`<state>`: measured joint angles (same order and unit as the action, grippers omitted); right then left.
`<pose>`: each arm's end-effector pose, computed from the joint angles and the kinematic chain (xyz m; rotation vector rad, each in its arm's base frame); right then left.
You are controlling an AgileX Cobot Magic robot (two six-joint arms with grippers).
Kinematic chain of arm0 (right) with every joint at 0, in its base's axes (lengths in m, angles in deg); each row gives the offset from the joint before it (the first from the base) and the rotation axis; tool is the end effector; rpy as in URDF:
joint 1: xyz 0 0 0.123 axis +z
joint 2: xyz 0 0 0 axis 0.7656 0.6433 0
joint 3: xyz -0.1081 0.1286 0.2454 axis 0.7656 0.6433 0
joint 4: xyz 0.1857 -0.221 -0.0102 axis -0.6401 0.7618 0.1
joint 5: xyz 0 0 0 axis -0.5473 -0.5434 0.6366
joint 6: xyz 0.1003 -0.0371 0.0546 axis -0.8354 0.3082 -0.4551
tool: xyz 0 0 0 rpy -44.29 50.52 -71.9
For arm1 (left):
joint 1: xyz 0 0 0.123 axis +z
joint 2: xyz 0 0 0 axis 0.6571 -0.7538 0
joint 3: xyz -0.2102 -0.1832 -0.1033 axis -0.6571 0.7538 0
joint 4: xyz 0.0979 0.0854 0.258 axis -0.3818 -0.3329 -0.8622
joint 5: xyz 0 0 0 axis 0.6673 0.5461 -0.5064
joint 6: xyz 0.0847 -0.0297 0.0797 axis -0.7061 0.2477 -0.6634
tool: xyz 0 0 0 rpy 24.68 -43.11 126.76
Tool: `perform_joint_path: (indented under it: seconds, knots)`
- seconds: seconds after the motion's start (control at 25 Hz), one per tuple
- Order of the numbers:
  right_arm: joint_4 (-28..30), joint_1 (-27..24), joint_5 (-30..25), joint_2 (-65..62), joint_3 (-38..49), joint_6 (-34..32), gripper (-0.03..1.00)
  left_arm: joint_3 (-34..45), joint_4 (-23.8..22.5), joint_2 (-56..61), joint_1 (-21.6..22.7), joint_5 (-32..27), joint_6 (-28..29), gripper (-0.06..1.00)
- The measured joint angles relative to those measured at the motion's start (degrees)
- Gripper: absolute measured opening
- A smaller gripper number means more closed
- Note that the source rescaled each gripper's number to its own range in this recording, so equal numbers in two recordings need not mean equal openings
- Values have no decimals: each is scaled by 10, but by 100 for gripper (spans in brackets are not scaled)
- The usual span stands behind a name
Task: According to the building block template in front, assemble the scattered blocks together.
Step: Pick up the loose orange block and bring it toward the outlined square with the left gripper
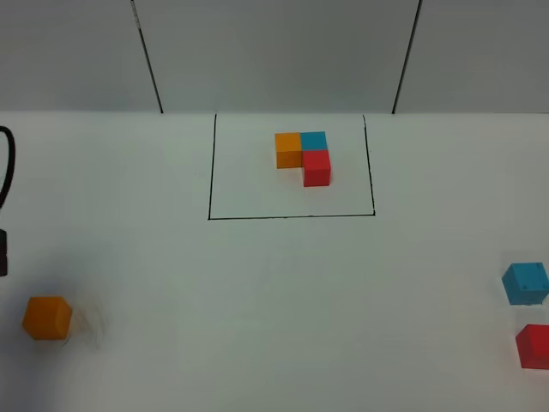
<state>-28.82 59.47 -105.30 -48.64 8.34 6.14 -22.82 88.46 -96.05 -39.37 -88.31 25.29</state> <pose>0.0401 -0.0137 0.2847 0.0139 2.0294 -0.0188 0.2685 0.0081 0.2558 -0.1945 2.6349 -0.0296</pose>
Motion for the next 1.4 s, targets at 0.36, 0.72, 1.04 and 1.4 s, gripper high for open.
perform_joint_path:
  seconds: [0.36, 0.72, 1.04, 1.4]
  knots:
    - [0, 0, 0, 0, 0, 0, 0, 5, 37, -115, 0, 53, -27, 71]
    - [0, 0, 0, 0, 0, 0, 0, 30, 38, -207, 0, 123, -28, 68]
    - [0, 0, 0, 0, 0, 0, 0, 30, 38, -271, 0, 176, -28, 68]
    - [0, 0, 0, 0, 0, 0, 0, 30, 38, -319, 0, 201, -29, 68]
